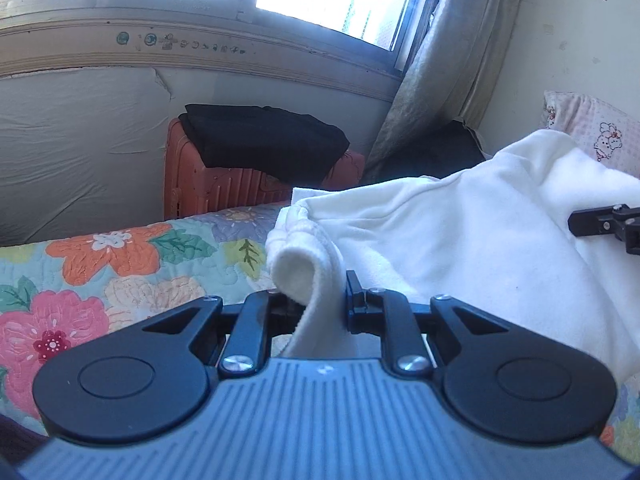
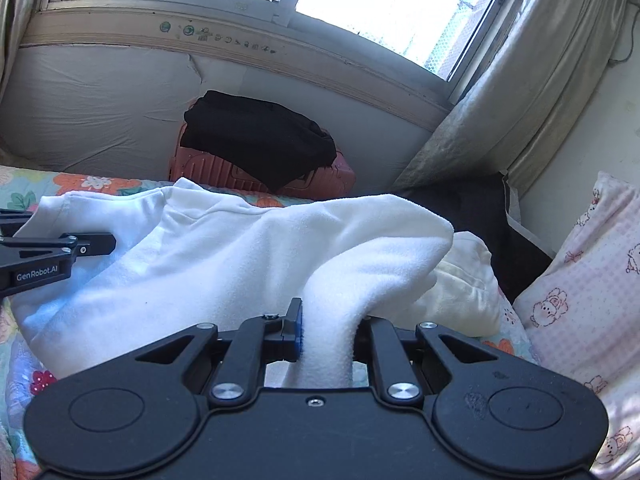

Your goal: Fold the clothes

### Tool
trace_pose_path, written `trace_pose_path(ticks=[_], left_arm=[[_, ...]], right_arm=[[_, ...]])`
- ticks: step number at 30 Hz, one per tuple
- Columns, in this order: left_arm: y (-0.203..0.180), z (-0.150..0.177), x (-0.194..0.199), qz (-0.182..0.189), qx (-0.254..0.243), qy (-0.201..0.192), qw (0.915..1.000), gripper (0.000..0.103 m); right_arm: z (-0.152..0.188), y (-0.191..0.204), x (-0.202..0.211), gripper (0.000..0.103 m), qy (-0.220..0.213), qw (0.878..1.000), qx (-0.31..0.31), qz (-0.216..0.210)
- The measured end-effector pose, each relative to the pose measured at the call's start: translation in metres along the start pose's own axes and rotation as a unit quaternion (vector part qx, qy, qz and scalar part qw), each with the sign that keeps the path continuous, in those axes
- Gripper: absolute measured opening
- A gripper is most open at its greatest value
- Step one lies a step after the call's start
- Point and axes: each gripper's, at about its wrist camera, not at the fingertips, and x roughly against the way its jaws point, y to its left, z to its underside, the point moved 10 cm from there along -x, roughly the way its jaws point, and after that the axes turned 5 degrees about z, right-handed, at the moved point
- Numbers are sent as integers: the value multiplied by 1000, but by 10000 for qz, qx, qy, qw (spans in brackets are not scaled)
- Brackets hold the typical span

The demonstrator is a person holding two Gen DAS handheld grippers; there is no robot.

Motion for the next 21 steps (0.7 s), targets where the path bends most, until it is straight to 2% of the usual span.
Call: trace_pose_path(ticks=[4,8,15,18,21], left_arm=[[31,-8,-1,-210,250,-238,9992,16],[77,-21,-3,-95,998,-597,9932,16],[105,-27,-7,-636,999,-1067,9872,16],[103,-27,-23,-834,997,-1205,9842,16],[100,-25,-43,-857,1116,-1269,9819,16]], right_arm=[[-22,24,-15,15,-299,9994,64,-131],[-37,46,-34,15,-487,9984,28,-286],[-62,83,-70,15,-923,9940,165,-566],[-75,94,-94,15,-1040,9927,63,-613],[-84,97,-121,15,-1116,9920,-89,-581]])
